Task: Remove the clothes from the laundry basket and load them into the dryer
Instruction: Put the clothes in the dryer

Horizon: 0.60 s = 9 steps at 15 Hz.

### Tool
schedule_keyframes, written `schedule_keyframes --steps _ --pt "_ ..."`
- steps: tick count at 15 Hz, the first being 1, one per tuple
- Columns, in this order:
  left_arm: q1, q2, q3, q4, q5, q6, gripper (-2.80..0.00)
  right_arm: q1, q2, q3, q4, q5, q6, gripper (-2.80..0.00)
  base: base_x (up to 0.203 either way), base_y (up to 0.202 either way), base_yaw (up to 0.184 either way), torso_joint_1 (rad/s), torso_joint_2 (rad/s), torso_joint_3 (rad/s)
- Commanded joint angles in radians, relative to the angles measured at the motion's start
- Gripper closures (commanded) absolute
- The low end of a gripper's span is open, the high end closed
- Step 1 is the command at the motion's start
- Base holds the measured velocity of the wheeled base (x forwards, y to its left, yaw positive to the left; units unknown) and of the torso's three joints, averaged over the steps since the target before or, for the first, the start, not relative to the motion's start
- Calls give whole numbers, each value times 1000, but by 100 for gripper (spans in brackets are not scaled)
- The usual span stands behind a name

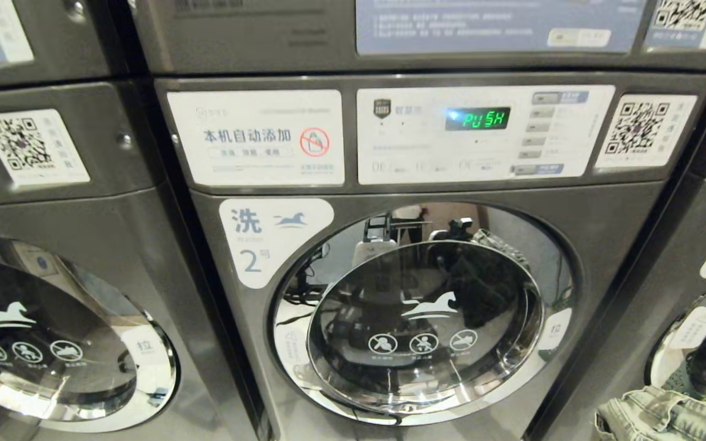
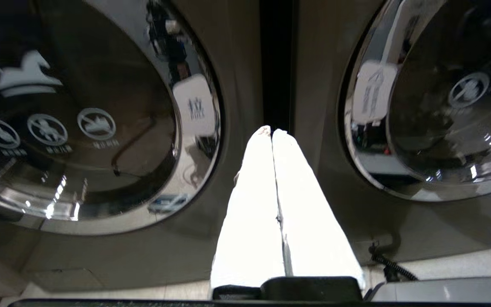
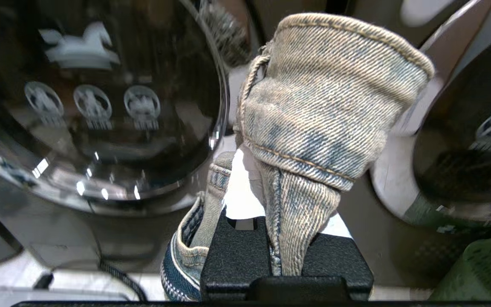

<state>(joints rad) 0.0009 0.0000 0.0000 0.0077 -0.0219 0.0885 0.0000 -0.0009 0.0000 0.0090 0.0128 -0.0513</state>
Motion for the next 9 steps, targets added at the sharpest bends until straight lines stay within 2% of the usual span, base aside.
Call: schedule_keyframes --steps 1,6,9 --pt "1 -2 0 2 0 0 0 0 0 0 0 0 -1 0 0 0 0 194 -707 -223" --pt "1 -2 0 2 -1 0 0 0 -1 0 0 1 -1 0 0 0 0 111 -483 -229" --pt "1 -2 0 2 -3 4 0 0 -1 0 0 1 -1 0 0 0 0 330 -468 -236"
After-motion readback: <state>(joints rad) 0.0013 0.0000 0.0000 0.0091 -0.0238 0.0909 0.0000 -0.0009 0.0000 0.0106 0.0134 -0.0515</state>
